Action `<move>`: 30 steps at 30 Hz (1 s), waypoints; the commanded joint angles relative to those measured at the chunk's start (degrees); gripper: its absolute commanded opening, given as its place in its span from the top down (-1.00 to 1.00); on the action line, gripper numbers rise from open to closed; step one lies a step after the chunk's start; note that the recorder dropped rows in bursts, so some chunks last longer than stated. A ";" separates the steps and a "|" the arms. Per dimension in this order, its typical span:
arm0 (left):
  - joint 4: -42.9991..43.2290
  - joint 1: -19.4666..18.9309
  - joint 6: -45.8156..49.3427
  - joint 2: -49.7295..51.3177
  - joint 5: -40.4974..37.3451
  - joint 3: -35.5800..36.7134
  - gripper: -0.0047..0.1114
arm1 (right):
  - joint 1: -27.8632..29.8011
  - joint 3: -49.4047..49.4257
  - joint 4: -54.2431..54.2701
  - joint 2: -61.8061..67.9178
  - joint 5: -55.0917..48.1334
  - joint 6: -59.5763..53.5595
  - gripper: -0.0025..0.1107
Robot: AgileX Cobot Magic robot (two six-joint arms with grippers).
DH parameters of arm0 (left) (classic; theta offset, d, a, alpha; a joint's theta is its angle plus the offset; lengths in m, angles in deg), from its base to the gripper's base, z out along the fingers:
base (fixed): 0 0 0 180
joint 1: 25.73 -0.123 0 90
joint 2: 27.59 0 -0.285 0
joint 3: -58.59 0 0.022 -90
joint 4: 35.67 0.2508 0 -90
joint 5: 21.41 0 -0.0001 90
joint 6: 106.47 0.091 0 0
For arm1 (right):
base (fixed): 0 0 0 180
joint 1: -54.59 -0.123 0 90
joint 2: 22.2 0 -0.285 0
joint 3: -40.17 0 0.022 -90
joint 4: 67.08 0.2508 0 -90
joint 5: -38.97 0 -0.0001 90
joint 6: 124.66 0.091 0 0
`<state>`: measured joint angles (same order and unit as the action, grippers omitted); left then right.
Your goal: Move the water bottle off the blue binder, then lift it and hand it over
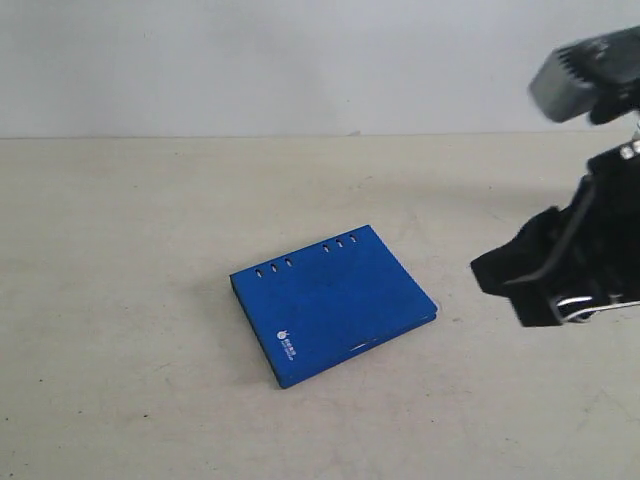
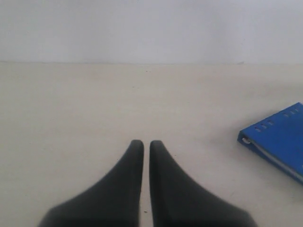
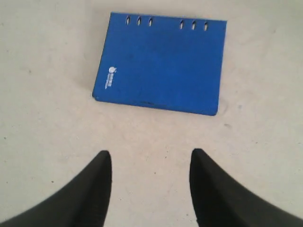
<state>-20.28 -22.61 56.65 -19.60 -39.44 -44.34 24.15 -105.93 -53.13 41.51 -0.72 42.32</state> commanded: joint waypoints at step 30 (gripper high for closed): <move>-4.36 0.06 -53.80 -0.21 29.35 0.14 0.84 | -0.13 0.02 -4.07 -9.19 -6.87 20.01 0.17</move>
<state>-25.06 -22.61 2.11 -19.60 -10.05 -44.34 24.15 -105.93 -54.83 32.27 -8.58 62.05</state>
